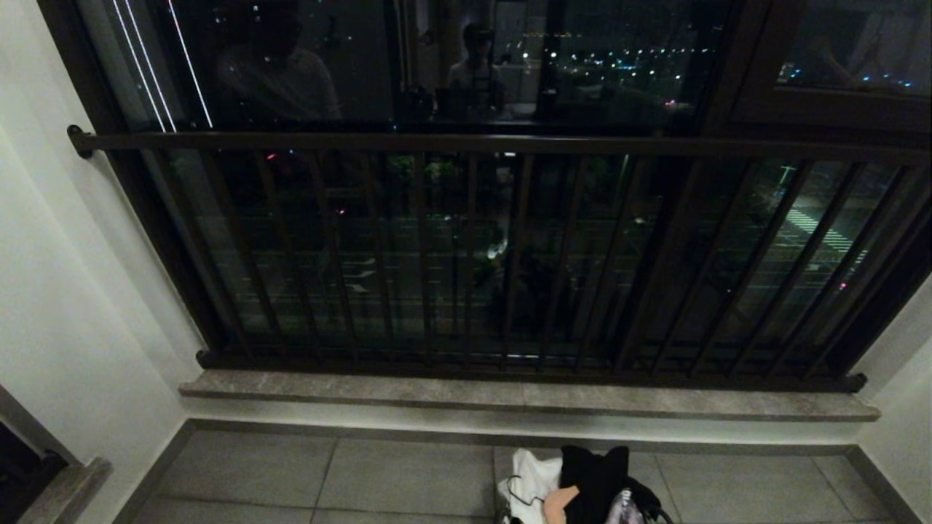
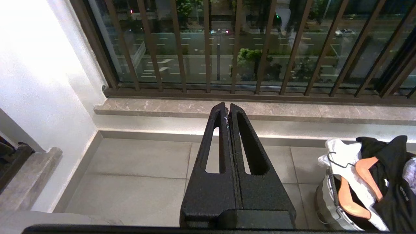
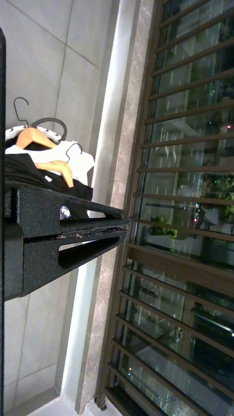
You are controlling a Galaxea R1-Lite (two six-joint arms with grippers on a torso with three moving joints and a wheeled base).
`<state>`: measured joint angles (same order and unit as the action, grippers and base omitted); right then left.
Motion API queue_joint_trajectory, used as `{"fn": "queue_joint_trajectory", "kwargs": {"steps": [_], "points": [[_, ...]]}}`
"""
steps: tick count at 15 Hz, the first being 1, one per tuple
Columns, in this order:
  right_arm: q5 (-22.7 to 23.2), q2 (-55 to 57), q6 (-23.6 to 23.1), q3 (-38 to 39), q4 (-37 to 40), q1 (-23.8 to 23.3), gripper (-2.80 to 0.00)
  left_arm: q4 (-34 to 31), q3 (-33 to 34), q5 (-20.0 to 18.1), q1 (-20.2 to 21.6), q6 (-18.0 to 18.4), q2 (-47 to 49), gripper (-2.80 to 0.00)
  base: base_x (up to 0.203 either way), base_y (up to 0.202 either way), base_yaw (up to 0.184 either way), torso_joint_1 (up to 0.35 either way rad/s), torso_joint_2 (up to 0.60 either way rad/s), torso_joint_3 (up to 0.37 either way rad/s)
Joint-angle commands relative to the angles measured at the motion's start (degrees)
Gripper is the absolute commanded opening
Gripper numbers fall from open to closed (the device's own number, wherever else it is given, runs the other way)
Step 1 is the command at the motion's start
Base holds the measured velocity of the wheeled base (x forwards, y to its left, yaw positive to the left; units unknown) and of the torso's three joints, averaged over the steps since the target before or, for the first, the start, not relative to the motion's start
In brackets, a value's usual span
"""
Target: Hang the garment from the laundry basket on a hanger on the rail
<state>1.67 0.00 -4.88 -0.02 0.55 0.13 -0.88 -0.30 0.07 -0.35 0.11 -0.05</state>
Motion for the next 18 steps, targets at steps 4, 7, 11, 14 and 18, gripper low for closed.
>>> {"fn": "queue_joint_trajectory", "kwargs": {"steps": [4, 7, 11, 14, 18], "points": [[0.0, 0.1, -0.3, 0.0, 0.0, 0.0, -2.80, 0.0, 0.0, 0.0, 0.0, 0.1, 0.0, -2.80, 0.000, 0.000, 0.000, -0.096, 0.23, 0.127], [0.0, 0.1, -0.4, 0.0, 0.1, 0.0, -2.80, 0.0, 0.0, 0.0, 0.0, -0.1, 0.0, -2.80, 0.000, 0.000, 0.000, -0.185, 0.45, 0.257], [0.1, 0.1, -0.4, 0.0, 0.1, 0.0, -2.80, 0.0, 0.0, 0.0, 0.0, -0.1, 0.0, -2.80, 0.000, 0.000, 0.000, -0.222, 0.55, 0.321], [0.1, 0.1, -0.4, 0.0, 0.1, 0.0, -2.80, 0.0, 0.0, 0.0, 0.0, -0.1, 0.0, -2.80, 0.000, 0.000, 0.000, -0.208, 0.54, 0.326], [0.1, 0.1, -0.4, 0.0, 0.1, 0.0, -2.80, 0.0, 0.0, 0.0, 0.0, -0.1, 0.0, -2.80, 0.000, 0.000, 0.000, -0.179, 0.52, 0.328]]}}
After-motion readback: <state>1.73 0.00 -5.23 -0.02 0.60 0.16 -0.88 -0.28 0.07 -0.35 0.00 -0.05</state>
